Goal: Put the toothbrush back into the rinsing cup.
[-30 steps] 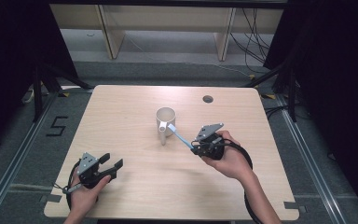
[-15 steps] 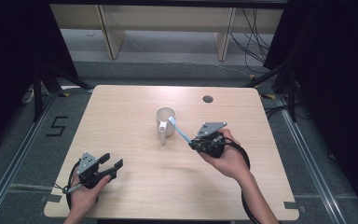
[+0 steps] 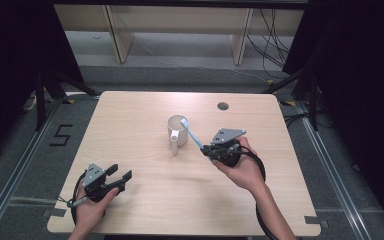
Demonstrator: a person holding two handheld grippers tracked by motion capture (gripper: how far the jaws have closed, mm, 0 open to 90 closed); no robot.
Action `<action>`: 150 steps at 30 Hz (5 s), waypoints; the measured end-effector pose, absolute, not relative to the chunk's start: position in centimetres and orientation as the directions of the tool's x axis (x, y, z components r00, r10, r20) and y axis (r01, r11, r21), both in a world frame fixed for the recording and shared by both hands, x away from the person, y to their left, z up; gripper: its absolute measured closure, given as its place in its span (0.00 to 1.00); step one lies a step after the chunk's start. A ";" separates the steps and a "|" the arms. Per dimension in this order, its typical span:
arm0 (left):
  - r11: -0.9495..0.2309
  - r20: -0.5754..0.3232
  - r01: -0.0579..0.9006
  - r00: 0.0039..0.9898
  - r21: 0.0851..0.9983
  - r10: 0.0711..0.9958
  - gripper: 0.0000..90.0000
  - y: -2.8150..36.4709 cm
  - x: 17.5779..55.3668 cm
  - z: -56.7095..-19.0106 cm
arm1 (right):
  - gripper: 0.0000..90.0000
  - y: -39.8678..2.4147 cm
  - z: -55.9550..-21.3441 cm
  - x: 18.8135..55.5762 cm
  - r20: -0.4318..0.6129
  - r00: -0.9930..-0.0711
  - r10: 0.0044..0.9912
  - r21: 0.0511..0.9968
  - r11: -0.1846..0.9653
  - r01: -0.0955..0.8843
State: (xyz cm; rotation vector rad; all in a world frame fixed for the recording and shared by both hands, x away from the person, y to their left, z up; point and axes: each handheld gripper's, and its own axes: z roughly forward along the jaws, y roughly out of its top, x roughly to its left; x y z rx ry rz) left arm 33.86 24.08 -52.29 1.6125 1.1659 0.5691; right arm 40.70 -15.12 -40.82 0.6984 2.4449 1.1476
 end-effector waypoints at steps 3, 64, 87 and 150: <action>-0.008 -0.179 0.408 0.418 0.913 0.891 0.39 24.1 33.9 -52.3 | 0.94 -15.0 -40.8 40.6 -0.091 -0.817 0.570 0.788 0.542 0.291; -0.014 -0.174 0.407 0.422 0.913 0.890 0.39 24.1 33.9 -52.3 | 0.94 -14.5 -39.0 41.9 -0.063 -0.726 0.684 0.932 0.301 0.203; 0.000 -0.182 0.405 0.411 0.914 0.893 0.39 24.0 33.9 -52.3 | 0.94 -13.5 -38.2 43.4 -0.008 -0.719 0.695 0.963 0.198 0.181; -0.014 -0.164 0.386 0.423 0.922 0.891 0.39 23.8 33.9 -52.3 | 0.94 -9.3 -38.4 45.8 0.036 -0.717 0.696 0.984 0.101 0.148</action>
